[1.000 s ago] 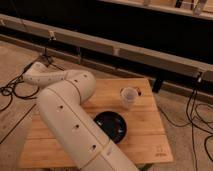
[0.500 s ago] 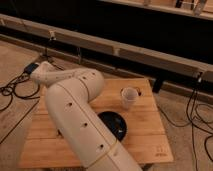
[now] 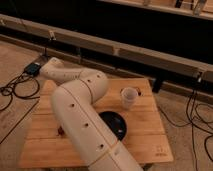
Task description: Wipe the white sponge on the table
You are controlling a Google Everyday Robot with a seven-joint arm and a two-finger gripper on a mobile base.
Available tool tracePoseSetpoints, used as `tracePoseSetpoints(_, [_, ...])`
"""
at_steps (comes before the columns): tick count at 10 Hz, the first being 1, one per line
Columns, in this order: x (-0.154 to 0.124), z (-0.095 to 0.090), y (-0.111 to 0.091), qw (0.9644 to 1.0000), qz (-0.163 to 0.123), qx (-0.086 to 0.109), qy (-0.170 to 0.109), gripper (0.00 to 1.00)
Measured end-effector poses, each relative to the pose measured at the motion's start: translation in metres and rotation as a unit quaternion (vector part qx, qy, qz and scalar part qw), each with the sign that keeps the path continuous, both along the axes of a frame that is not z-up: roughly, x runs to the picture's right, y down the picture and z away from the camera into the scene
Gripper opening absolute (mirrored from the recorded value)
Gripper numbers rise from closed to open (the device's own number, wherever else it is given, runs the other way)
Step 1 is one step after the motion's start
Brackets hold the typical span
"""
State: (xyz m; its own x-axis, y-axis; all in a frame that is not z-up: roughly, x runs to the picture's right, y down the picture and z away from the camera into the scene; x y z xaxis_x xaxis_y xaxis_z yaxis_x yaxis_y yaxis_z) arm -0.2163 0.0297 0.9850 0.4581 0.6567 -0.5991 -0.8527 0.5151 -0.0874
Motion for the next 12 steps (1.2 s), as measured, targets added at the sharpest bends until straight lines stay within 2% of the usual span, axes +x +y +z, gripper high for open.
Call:
tracePoseSetpoints(3, [-0.031,0.003,-0.027,0.9995,-0.004,0.018,-0.024,0.00])
tracePoseSetpoints(5, [-0.067,-0.004,-0.040,0.9981,-0.006,0.028,-0.055,0.00])
tracePoseSetpoints(6, [-0.084,-0.009,-0.040,0.9971,-0.006,0.026,-0.072,0.00])
tracePoseSetpoints(8, [-0.118,-0.022,-0.024,0.9943,-0.004,0.004,-0.106,0.00])
tracePoseSetpoints(10, [-0.137,-0.034,-0.008,0.9914,0.001,-0.019,-0.129,0.00])
tracePoseSetpoints(12, [-0.153,-0.054,0.012,0.9866,0.016,-0.050,-0.154,0.00])
